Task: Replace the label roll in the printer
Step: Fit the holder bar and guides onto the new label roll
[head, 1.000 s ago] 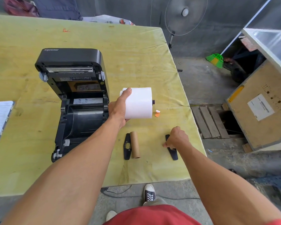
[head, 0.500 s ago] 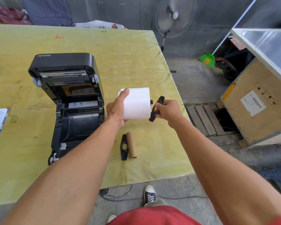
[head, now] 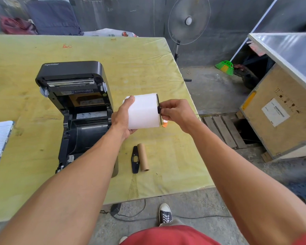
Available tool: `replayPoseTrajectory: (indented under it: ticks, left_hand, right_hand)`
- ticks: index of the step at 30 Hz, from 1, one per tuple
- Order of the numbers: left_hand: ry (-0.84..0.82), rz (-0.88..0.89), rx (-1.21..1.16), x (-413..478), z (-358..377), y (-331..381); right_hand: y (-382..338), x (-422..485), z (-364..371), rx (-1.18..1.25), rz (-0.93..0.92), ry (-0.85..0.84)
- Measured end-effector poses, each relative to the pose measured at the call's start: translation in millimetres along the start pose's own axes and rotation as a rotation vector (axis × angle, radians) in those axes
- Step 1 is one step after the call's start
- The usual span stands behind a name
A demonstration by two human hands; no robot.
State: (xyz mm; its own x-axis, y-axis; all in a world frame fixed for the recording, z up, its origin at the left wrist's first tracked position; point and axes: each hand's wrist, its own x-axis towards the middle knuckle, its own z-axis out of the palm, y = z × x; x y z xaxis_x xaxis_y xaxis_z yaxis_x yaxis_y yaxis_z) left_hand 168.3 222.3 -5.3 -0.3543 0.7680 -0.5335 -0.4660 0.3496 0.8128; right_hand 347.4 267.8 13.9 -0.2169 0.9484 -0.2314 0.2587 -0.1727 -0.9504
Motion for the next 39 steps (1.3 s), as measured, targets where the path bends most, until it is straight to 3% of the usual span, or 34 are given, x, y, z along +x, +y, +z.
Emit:
replayPoseTrajectory:
  ticks: [10, 15, 18, 22, 26, 34, 39]
  left_hand:
    - [0.01, 0.033, 0.017, 3.7, 4.1, -4.5]
    - [0.036, 0.082, 0.041, -2.2, 16.4, -8.0]
    - [0.057, 0.166, 0.119, -4.2, 21.1, -12.3]
    - [0.06, 0.228, 0.152, -9.2, 27.1, -17.8]
    - [0.071, 0.223, 0.137, -14.6, 31.1, -16.9]
    - [0.082, 0.173, 0.076, -13.6, 28.9, -21.2]
    - [-0.013, 0.086, -0.07, -10.8, 22.1, -17.2]
  right_hand:
    - [11.4, -7.1, 4.2, 0.021, 0.037, 0.072]
    - [1.7, -17.9, 17.8, 0.294, 0.309, -0.014]
    - [1.1, -17.0, 25.6, 0.397, 0.372, -0.039]
    - [2.4, -15.4, 29.6, 0.409, 0.406, 0.1]
    - [4.3, -16.0, 29.8, 0.482, 0.418, 0.135]
    - [-0.7, -11.7, 30.4, 0.41, 0.402, 0.109]
    - [1.4, -3.6, 30.1, 0.391, 0.392, 0.12]
